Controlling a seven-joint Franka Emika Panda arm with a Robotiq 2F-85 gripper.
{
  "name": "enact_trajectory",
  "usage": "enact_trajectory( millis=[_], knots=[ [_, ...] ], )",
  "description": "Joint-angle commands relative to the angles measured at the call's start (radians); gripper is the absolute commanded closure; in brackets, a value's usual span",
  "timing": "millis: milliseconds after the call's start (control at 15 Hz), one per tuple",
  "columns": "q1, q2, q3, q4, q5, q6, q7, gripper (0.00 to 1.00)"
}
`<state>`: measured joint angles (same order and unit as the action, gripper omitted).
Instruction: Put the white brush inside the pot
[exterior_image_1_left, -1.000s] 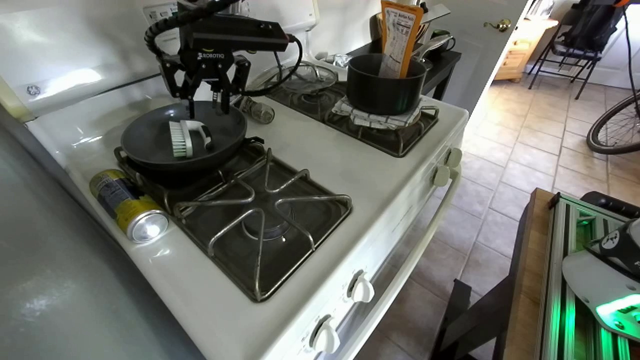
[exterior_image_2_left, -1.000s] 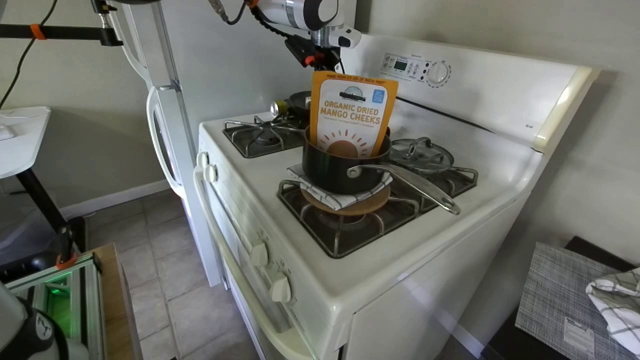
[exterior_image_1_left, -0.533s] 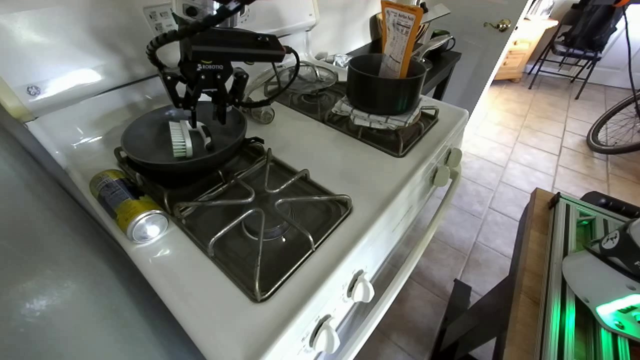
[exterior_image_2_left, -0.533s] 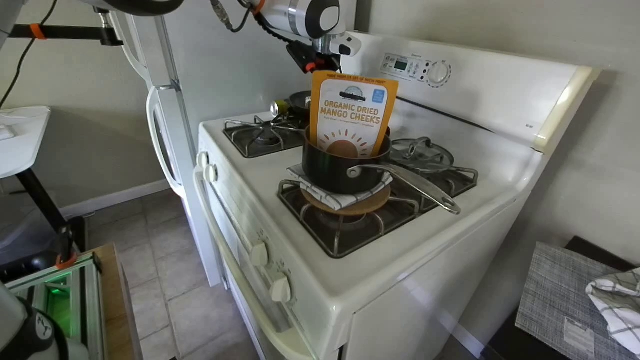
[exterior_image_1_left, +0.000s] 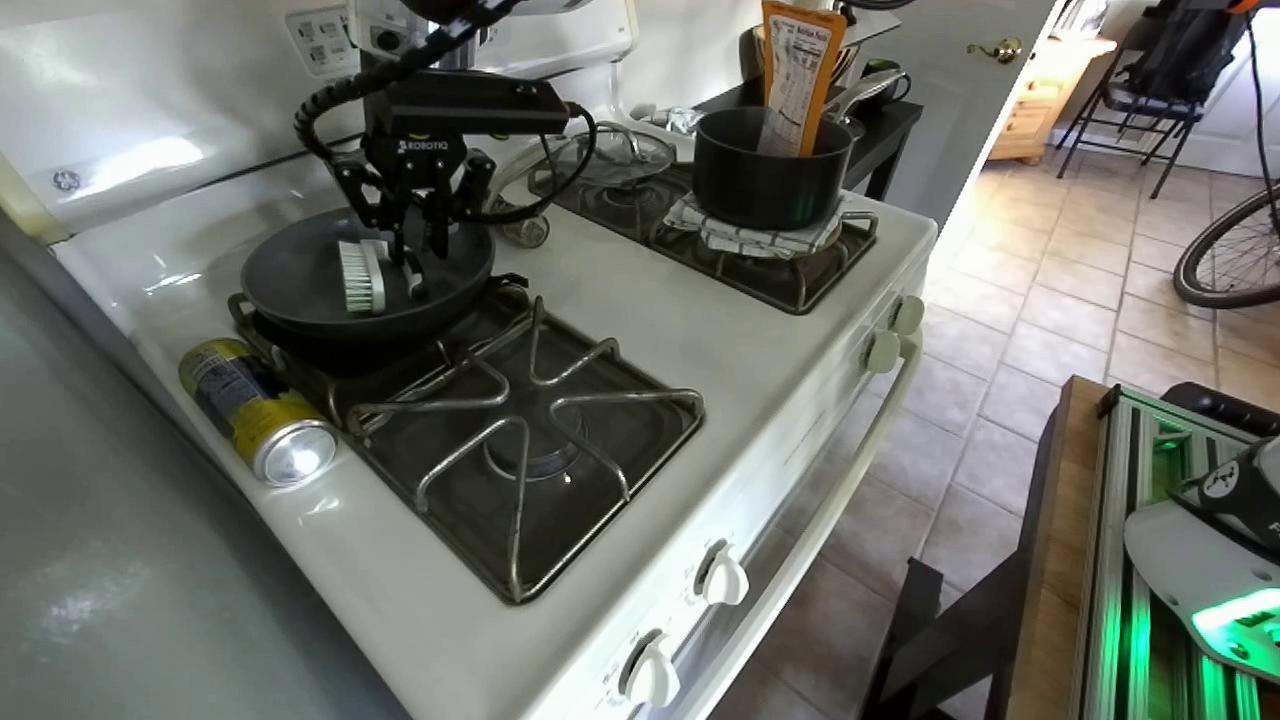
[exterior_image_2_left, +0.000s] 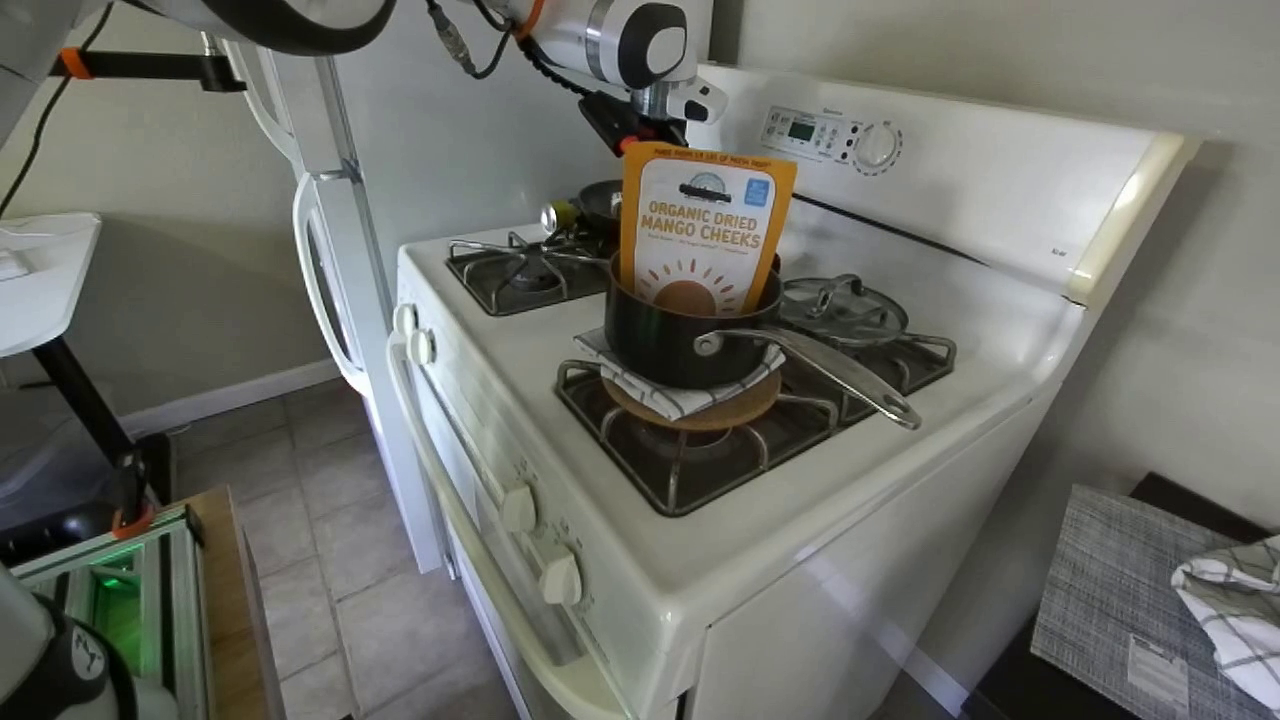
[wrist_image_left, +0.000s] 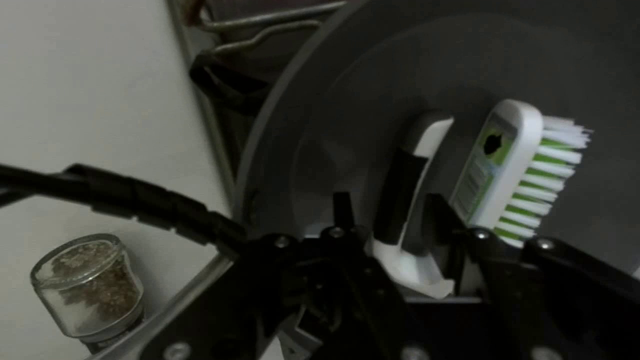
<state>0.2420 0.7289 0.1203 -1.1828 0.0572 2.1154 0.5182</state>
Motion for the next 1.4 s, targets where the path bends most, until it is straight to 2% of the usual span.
enact_trajectory(
  millis=[0, 333, 467, 600, 667, 733, 867, 933, 1000, 1067, 1133, 1200, 1267, 1333],
  knots=[
    [0.011, 0.054, -0.012, 0.084, 0.029, -0.06, -0.038, 0.65],
    [0.025, 0.095, -0.013, 0.168, 0.015, -0.115, -0.067, 0.55],
    [0.031, 0.115, -0.015, 0.206, 0.012, -0.14, -0.077, 0.54],
    [0.037, 0.138, -0.016, 0.242, 0.012, -0.171, -0.077, 0.58],
    [0.038, 0.15, -0.016, 0.262, 0.014, -0.193, -0.078, 0.63],
    [0.039, 0.164, -0.016, 0.279, 0.014, -0.218, -0.078, 0.64],
    [0.043, 0.185, -0.021, 0.314, 0.011, -0.265, -0.074, 0.73],
    [0.045, 0.198, -0.022, 0.333, 0.01, -0.284, -0.075, 0.73],
    [0.046, 0.207, -0.024, 0.35, 0.009, -0.31, -0.075, 0.79],
    [0.048, 0.218, -0.026, 0.369, 0.007, -0.331, -0.077, 0.75],
    [0.051, 0.228, -0.029, 0.388, 0.004, -0.353, -0.077, 0.75],
    [0.053, 0.235, -0.031, 0.402, 0.002, -0.369, -0.077, 0.79],
    [0.058, 0.237, -0.035, 0.419, -0.005, -0.386, -0.079, 0.94],
    [0.054, 0.225, -0.023, 0.415, -0.022, -0.393, -0.078, 0.96]
  ],
)
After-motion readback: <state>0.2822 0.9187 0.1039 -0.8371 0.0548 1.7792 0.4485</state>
